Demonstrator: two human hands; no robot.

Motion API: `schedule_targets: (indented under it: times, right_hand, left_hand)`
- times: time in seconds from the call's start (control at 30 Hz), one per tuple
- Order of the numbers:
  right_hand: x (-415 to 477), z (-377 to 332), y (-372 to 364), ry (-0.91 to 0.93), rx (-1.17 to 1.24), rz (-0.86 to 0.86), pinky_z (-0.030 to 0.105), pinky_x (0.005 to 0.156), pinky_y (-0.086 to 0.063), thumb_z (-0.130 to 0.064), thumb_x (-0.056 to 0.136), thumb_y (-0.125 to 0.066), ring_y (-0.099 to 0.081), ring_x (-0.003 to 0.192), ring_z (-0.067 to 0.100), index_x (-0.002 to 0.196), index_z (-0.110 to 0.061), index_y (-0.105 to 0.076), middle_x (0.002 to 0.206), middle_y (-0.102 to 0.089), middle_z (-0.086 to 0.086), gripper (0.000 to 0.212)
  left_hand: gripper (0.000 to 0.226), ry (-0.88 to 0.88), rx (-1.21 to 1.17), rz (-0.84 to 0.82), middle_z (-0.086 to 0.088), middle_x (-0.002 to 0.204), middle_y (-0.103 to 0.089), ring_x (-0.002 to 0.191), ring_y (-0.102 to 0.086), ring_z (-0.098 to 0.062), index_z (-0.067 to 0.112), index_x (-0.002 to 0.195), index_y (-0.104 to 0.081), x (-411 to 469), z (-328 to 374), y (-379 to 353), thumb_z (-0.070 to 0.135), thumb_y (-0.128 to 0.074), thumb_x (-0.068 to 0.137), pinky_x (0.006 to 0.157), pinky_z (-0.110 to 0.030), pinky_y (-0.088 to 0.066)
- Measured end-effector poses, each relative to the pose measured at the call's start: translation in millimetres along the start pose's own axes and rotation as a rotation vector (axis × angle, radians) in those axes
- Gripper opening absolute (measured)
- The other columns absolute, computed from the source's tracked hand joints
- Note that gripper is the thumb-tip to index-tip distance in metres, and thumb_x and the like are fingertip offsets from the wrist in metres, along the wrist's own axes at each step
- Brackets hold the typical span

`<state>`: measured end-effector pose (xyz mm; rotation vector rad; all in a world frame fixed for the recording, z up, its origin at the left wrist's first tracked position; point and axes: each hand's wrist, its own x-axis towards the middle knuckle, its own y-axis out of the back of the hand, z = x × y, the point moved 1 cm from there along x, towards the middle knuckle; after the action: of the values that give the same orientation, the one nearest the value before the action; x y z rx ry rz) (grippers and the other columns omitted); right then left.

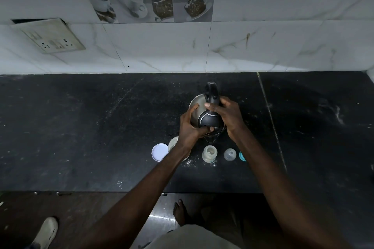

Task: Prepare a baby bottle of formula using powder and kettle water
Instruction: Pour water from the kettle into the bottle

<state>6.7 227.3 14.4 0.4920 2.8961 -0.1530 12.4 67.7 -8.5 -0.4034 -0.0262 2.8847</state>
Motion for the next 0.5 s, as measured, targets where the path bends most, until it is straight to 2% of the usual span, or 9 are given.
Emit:
schedule_targets:
  times: [0.13, 0.3, 0.4, 0.5]
  right_hand:
    - [-0.4, -0.2, 0.7, 0.005, 0.009, -0.011, 0.03, 0.075, -0.062, -0.024, 0.077, -0.092, -0.079, 0.092, 0.019, 0.106, -0.016, -0.08, 0.102, -0.082, 0.003, 0.032]
    - [-2.0, 2.3, -0.3, 0.01, -0.001, -0.01, 0.031, 0.078, -0.062, -0.02, 0.079, -0.091, -0.078, 0.095, 0.02, 0.109, -0.014, -0.08, 0.105, -0.081, 0.003, 0.033]
    - [-2.4, 4.1, 1.2, 0.01, 0.002, -0.007, 0.033, 0.082, -0.063, -0.025, 0.076, -0.092, -0.078, 0.1, 0.023, 0.112, -0.015, -0.079, 0.112, -0.079, 0.006, 0.039]
    - [-3.4, 6.5, 2.8, 0.011, 0.013, -0.001, 0.031, 0.079, -0.062, -0.029, 0.073, -0.092, -0.079, 0.098, 0.021, 0.111, -0.017, -0.08, 0.111, -0.079, 0.004, 0.042]
  left_hand:
    - [0.11, -0.014, 0.007, -0.002, -0.002, 0.149, -0.036, 0.139, -0.052, -0.027, 0.033, 0.145, -0.052, -0.1, -0.9, -0.6, 0.03, -0.097, 0.044, 0.104, -0.058, -0.055]
    - [0.115, -0.022, 0.014, -0.001, 0.0, 0.15, -0.035, 0.14, -0.051, -0.027, 0.03, 0.149, -0.05, -0.9, -4.9, 1.2, 0.031, -0.097, 0.044, 0.106, -0.058, -0.054]
    - [0.114, -0.029, 0.014, 0.003, 0.0, 0.15, -0.035, 0.14, -0.05, -0.027, 0.03, 0.148, -0.051, -1.2, -6.7, 0.3, 0.03, -0.097, 0.044, 0.106, -0.059, -0.053]
    - [0.114, -0.036, 0.023, 0.007, 0.0, 0.15, -0.036, 0.141, -0.049, -0.026, 0.031, 0.148, -0.051, -0.1, -8.7, -0.5, 0.031, -0.097, 0.044, 0.106, -0.059, -0.053]
